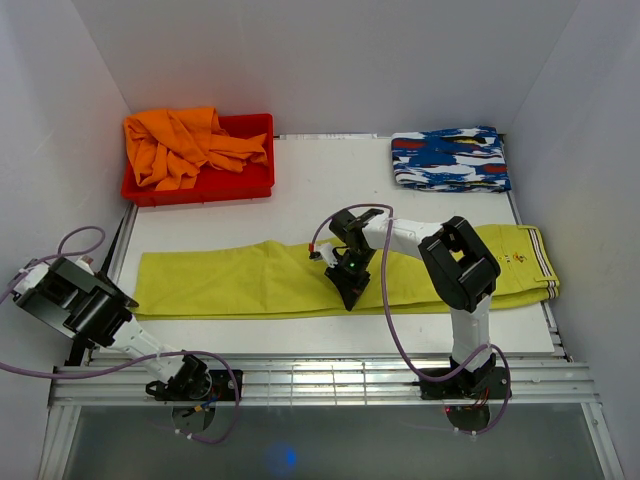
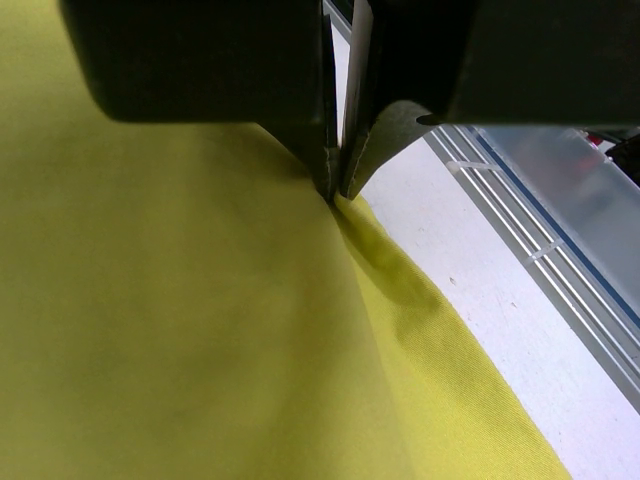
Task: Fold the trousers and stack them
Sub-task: Fold the trousers
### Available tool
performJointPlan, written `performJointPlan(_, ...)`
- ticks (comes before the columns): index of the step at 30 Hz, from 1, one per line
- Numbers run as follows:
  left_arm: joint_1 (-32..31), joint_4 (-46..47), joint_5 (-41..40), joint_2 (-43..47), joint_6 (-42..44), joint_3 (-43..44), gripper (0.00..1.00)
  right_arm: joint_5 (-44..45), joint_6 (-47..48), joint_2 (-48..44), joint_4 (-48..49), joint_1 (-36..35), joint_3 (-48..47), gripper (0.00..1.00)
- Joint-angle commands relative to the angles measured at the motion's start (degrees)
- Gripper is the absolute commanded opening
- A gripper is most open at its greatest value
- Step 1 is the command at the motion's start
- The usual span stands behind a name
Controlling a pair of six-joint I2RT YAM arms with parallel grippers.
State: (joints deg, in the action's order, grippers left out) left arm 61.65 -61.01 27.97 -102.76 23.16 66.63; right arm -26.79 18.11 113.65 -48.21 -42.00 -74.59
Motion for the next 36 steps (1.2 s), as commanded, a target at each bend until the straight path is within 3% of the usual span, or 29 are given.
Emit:
performJointPlan(1,0.1,-0.6,1.6,2.8,4.5,2.7,0.54,8.8,1.8,3.1,7.9,0.5,-0.4,0.08)
performJointPlan(2,0.0,-0.9,2.9,4.1,7.3,2.8,0.65,8.6,1.8,3.4,7.8,0.5,-0.5,0.08)
performJointPlan(3,-0.3,-1.1,4.8,5.7,8.6,2.8,0.83,8.1,1.8,3.6,7.7,0.5,-0.6,0.08)
performJointPlan(6,-3.2,-1.4,6.7,10.8,11.0,3.2,0.97,7.1,1.8,5.0,7.7,0.4,-2.0,0.08)
performJointPlan(13,-20.2,6.1,5.3,17.5,1.1,-4.6,0.98,5.0,1.8,11.4,7.4,0.4,-12.6,0.08)
performJointPlan(17,-24.1,11.3,6.6,15.3,-6.4,-8.3,0.98,3.1,2.5,14.1,5.8,0.4,-20.6,0.08)
performJointPlan(18,-24.4,13.4,7.1,14.4,-7.4,-8.4,0.98,1.7,2.8,13.8,5.1,0.4,-22.6,0.13)
performJointPlan(20,-24.9,14.8,11.0,14.1,-9.4,-7.2,0.98,0.8,3.7,10.3,4.3,0.4,-22.2,0.35)
performJointPlan(21,-25.3,16.1,12.4,14.7,-10.0,-6.5,0.98,0.1,4.1,8.5,4.3,0.7,-20.4,0.54)
performJointPlan(22,-27.2,16.7,13.9,15.3,-10.1,-4.8,0.98,0.1,4.5,4.1,4.3,1.0,-18.9,0.64)
performJointPlan(23,-28.8,17.3,14.9,16.0,-10.0,-4.0,0.98,-0.1,5.0,1.6,4.1,1.5,-17.6,0.67)
performJointPlan(29,-48.8,20.2,15.5,21.5,2.4,-1.7,0.98,2.0,10.8,-16.8,-0.7,13.5,-2.9,0.61)
performJointPlan(32,-59.3,21.4,18.2,20.7,5.9,-0.3,0.98,7.1,17.5,-22.8,-4.6,23.7,2.8,0.54)
performJointPlan(33,-65.5,21.4,19.1,19.7,7.1,0.6,0.98,10.1,21.1,-24.2,-5.7,29.4,3.8,0.5)
performJointPlan(36,-74.6,21.9,14.8,13.4,7.2,5.8,0.98,15.5,30.5,-28.4,-6.7,41.2,6.6,0.47)
